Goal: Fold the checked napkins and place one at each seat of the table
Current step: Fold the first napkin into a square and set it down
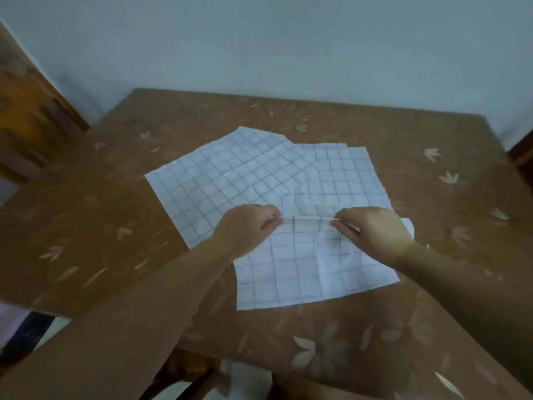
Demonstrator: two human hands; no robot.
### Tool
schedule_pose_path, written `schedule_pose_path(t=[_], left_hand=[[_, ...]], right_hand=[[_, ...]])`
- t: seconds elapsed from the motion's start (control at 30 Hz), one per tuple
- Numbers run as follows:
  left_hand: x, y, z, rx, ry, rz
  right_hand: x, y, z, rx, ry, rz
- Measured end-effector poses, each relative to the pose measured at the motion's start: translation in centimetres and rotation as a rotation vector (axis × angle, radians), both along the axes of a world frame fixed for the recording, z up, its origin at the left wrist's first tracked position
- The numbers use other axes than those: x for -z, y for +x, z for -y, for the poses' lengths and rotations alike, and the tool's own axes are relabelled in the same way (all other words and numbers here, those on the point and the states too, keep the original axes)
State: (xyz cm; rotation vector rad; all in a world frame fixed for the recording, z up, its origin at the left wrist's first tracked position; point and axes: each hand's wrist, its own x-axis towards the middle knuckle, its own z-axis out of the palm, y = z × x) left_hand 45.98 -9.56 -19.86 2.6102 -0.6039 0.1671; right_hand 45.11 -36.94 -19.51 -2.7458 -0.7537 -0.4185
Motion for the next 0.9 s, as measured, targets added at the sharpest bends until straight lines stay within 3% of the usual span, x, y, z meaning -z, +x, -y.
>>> schedule_pose_path(t=[0.1, 0.2, 0.4, 0.53, 0.63, 0.8, 0.9], left_hand=[[-5.5, -0.3, -0.6, 0.051, 0.065, 0.058], [-10.8, -1.4, -0.8, 0.114, 0.138, 0.131], [-19.3, -4.6, -1.9, 0.238, 0.271, 0.331], [-22.8, -6.5, -4.3, 0.182, 0.281, 0.373], [-23.3, -7.3, -6.7, 0.05, 0.063, 0.326], [-23.6, -7.9, -6.4, -0.23, -0.717, 0.255], [-24.9, -9.2, -5.0, -0.279, -0.978, 0.152]], right_hand=[[-6.1, -1.6, -0.4, 0.036, -0.05, -0.028], [-11.3, -3.4, -1.6, 0.107, -0.162, -0.21], [-17.6, -6.6, -6.7, 0.09, -0.083, -0.278], [-21.4, -8.5, -8.2, 0.104, -0.095, -0.321], [-24.1, -10.2, -7.8, 0.119, -0.012, -0.41], [-27.2, -11.9, -5.9, 0.11, 0.296, -0.43], [-28.3, -13.4, -3.9, 0.119, 0.363, -0.447]])
